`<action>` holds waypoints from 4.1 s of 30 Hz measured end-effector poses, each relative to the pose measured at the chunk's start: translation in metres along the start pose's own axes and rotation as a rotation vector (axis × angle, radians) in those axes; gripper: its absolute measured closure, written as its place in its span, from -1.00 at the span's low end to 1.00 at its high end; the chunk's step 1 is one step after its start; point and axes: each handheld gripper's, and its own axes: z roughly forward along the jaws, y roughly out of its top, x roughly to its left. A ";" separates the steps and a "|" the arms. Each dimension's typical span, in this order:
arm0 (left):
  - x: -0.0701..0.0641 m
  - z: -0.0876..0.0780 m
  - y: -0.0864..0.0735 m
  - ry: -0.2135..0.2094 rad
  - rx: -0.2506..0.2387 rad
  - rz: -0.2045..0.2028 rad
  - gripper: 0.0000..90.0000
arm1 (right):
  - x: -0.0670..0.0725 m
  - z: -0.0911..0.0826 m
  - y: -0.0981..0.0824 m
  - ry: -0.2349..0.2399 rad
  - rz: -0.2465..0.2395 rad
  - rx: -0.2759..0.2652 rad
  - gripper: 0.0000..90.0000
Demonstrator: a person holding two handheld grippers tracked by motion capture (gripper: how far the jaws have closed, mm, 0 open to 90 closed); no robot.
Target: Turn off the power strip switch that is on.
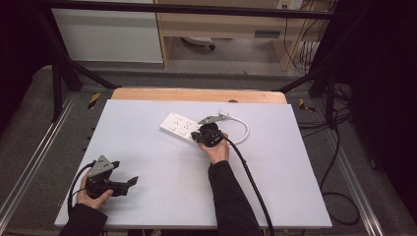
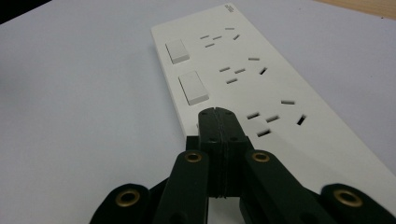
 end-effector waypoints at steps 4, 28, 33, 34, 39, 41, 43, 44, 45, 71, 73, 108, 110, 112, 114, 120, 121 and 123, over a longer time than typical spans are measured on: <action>0.000 0.000 0.000 0.000 -0.001 0.000 -0.86 | 0.002 0.002 0.002 -0.005 -0.022 0.011 1.00; 0.001 -0.001 0.000 0.002 -0.008 -0.002 -0.85 | 0.006 0.009 0.009 -0.016 -0.046 0.018 1.00; 0.000 -0.002 0.001 0.002 -0.007 0.002 -0.85 | 0.006 0.010 0.009 -0.018 -0.052 0.012 1.00; 0.000 -0.001 0.001 0.002 -0.007 0.002 -0.85 | 0.007 0.010 0.009 -0.019 -0.053 0.013 1.00; 0.000 -0.001 0.001 0.002 -0.005 0.002 -0.85 | 0.008 0.010 0.009 -0.029 -0.063 0.011 1.00; 0.000 -0.001 0.001 0.002 -0.005 0.003 -0.85 | 0.008 0.010 0.009 -0.031 -0.065 0.012 1.00; 0.000 -0.001 0.001 0.003 -0.005 0.003 -0.85 | 0.009 0.011 0.009 -0.033 -0.068 0.015 1.00; 0.000 -0.001 0.001 0.003 -0.005 0.004 -0.85 | 0.009 0.012 0.008 -0.028 -0.068 0.012 1.00; 0.000 -0.001 0.001 0.003 -0.004 0.003 -0.85 | 0.009 0.012 0.008 -0.028 -0.068 0.012 1.00; 0.000 -0.002 0.001 0.006 -0.005 0.004 -0.85 | 0.005 -0.024 0.016 -0.014 -0.090 0.010 0.91; 0.000 -0.001 0.001 0.006 -0.004 0.004 -0.85 | 0.003 -0.031 0.016 -0.007 -0.071 0.001 0.78; -0.002 0.004 -0.001 0.007 0.023 0.015 -0.87 | -0.036 -0.161 -0.067 -0.111 -0.007 0.022 -0.99; -0.003 0.004 -0.001 0.008 0.027 0.018 -0.87 | -0.038 -0.165 -0.076 -0.106 -0.013 0.029 -0.99; -0.003 0.005 -0.001 0.007 0.028 0.019 -0.87 | -0.039 -0.170 -0.085 -0.100 -0.009 0.034 -0.99; -0.003 0.005 -0.001 0.007 0.031 0.018 -0.88 | -0.040 -0.175 -0.094 -0.091 -0.006 0.030 -0.99; -0.004 0.006 -0.002 0.004 0.040 0.023 -0.88 | -0.045 -0.188 -0.123 -0.088 -0.005 0.019 -0.99; -0.005 0.007 -0.002 0.003 0.040 0.022 -0.88 | -0.046 -0.190 -0.126 -0.088 -0.001 0.020 -0.99; -0.005 0.007 -0.002 0.003 0.041 0.023 -0.88 | -0.048 -0.193 -0.134 -0.090 0.010 0.025 -0.99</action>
